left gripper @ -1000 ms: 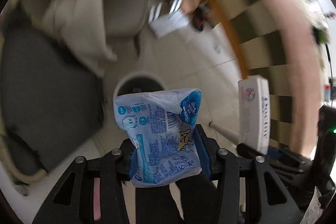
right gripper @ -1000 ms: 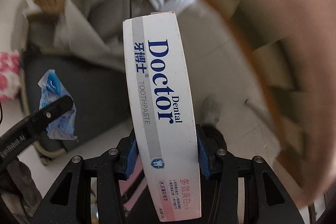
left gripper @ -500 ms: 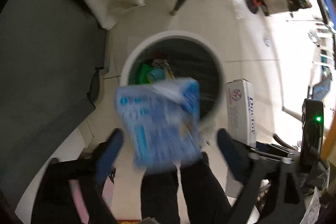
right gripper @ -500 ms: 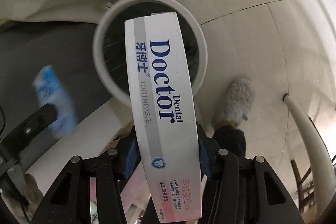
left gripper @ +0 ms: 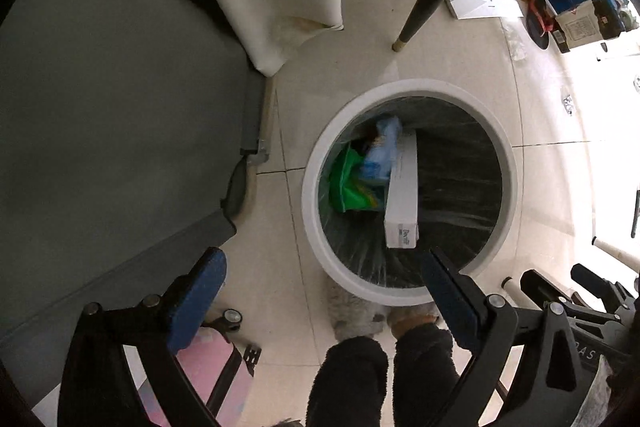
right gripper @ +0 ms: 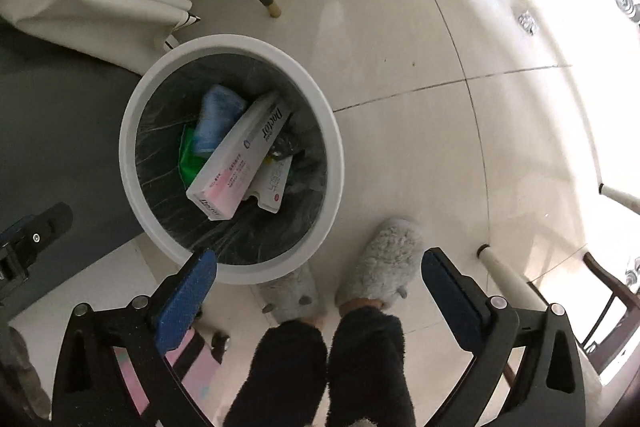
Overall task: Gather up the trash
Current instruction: 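Open both grippers above the bin, dropping wrapper and toothpaste box, then move both empty tools back over the table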
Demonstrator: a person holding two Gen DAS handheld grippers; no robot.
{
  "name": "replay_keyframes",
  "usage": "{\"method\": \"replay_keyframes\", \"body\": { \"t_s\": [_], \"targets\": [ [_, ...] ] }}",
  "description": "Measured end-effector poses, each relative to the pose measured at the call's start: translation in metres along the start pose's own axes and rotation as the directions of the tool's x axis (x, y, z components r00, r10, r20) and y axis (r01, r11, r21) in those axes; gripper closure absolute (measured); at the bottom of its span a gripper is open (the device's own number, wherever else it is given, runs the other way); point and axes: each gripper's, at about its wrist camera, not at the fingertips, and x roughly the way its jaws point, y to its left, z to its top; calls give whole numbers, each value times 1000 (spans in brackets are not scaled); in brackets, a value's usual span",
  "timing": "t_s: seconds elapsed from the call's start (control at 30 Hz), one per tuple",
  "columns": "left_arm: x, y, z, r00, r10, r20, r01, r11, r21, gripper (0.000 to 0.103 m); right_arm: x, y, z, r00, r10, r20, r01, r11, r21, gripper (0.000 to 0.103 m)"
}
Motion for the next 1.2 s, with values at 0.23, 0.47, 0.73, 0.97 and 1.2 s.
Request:
{"method": "replay_keyframes", "body": {
  "t_s": [0.23, 0.47, 0.73, 0.97, 1.2],
  "targets": [
    [-33, 0, -13, 999, 14, 35, -14, 1000, 7, 3, -36, 6, -10, 998, -30, 60, 30, 1000, -2, 0],
    [-76, 0, -30, 998, -3, 67, 2, 1000, 9, 3, -91, 8, -25, 993, -29, 114, 31, 999, -11, 0],
    [-142, 3, -55, 994, -24, 105, 22, 1000, 16, 3, -169, 14, -54, 985, -11, 170, 17, 999, -33, 0],
    [-225, 7, -84, 989, -41, 140, 37, 999, 30, 3, -260, 21, -91, 978, 15, 207, -6, 999, -45, 0],
    [-306, 6, -118, 980, -45, 194, 35, 998, 52, 3, -354, 23, -135, 965, 35, 258, -20, 998, -58, 0]
  ]
}}
